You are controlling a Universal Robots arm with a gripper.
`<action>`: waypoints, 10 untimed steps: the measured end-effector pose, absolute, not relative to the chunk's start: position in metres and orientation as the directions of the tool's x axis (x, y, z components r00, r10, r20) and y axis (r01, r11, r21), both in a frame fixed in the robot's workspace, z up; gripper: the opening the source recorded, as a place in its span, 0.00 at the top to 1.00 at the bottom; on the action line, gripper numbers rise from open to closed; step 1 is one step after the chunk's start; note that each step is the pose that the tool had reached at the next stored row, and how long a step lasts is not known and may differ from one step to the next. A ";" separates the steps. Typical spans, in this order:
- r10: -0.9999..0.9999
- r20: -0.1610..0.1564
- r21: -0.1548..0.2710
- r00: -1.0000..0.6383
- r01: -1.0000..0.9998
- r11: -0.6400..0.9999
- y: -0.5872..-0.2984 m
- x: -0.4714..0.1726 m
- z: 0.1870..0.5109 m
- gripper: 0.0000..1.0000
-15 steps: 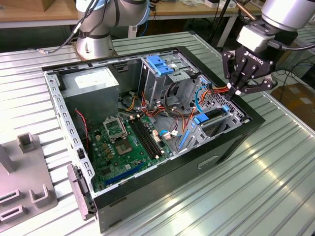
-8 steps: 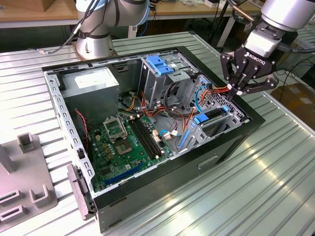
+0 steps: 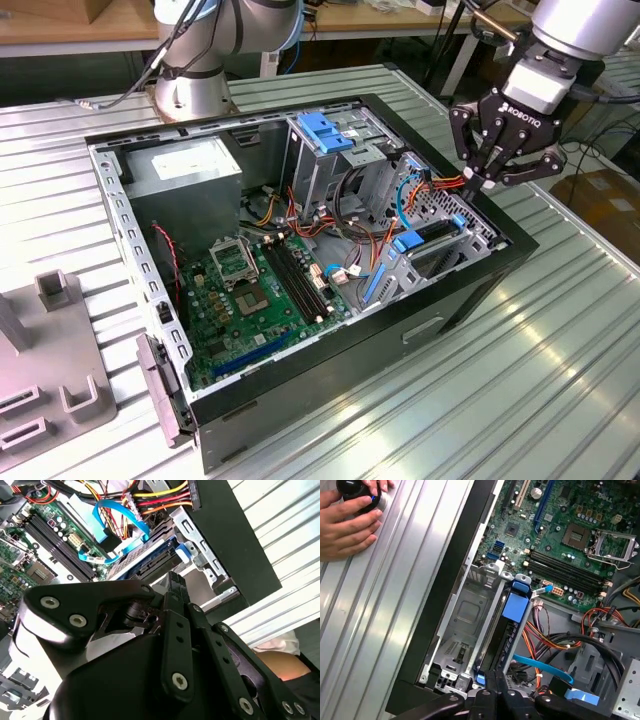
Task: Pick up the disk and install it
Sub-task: 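Insert the first disk wire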
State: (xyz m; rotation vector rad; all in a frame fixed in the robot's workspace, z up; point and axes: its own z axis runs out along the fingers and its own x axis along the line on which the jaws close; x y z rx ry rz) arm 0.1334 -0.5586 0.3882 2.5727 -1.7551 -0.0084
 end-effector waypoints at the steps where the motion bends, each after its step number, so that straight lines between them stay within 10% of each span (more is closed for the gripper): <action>1: -0.930 0.011 0.026 0.369 -0.929 -0.368 -0.558 0.135 0.388 0.89; 10: -0.904 0.011 0.025 0.428 -0.904 -0.428 -0.552 0.142 0.388 0.89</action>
